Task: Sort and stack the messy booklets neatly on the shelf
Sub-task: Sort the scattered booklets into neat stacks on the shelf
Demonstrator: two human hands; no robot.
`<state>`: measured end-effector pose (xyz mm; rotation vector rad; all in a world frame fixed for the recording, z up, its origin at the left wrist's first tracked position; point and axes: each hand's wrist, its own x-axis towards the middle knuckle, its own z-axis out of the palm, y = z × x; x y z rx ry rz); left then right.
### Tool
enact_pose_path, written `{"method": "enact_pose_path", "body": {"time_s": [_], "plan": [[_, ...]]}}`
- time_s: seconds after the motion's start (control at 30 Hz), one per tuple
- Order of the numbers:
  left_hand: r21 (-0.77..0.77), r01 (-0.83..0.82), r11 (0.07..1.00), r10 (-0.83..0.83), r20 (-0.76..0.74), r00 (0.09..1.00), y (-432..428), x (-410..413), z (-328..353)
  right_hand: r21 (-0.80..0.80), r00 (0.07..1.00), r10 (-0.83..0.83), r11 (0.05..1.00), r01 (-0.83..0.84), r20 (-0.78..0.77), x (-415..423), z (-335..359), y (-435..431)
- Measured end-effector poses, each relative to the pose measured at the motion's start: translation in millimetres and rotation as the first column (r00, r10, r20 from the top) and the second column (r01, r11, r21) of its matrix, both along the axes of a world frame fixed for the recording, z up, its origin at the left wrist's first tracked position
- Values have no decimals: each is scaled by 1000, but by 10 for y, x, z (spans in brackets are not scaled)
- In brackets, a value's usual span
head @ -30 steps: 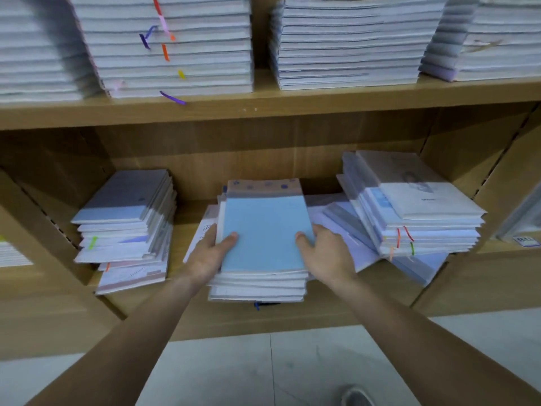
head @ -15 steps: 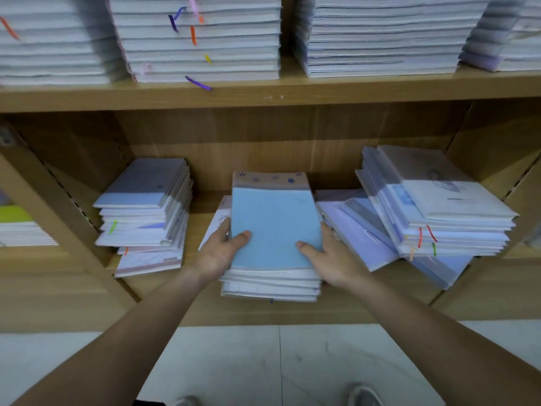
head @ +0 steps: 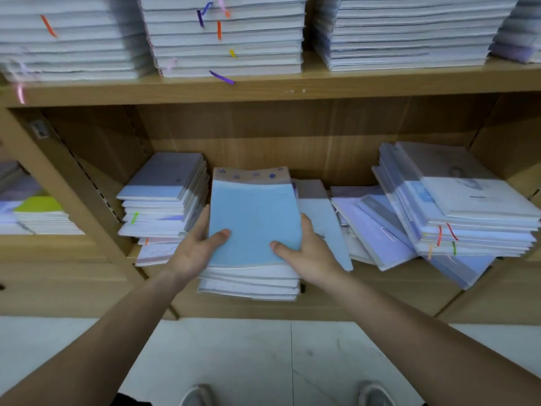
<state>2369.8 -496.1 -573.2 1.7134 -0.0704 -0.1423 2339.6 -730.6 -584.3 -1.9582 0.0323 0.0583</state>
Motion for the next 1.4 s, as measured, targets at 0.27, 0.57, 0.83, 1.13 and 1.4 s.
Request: {"method": "enact_pose_path", "body": {"time_s": [0.27,0.57,0.83,1.13,1.4], "plan": [[-28,-151,988,152,12,988,216,57,15,-244,998,0,970,14,58,126,26,-54],[49,-131,990,130,19,991,205,99,-91,-599,947,-295,784,164,-127,101,-397,-703],[35,-105,994,104,33,994,149,57,-80,-493,964,-245,855,164,-104,143,-299,-848],[73,-106,992,100,75,992,50,25,-116,-374,986,-152,913,165,63,55,-130,-781],[-5,-166,986,166,36,985,-93,94,-165,-345,934,-184,893,288,305,19,232,-907]]}}
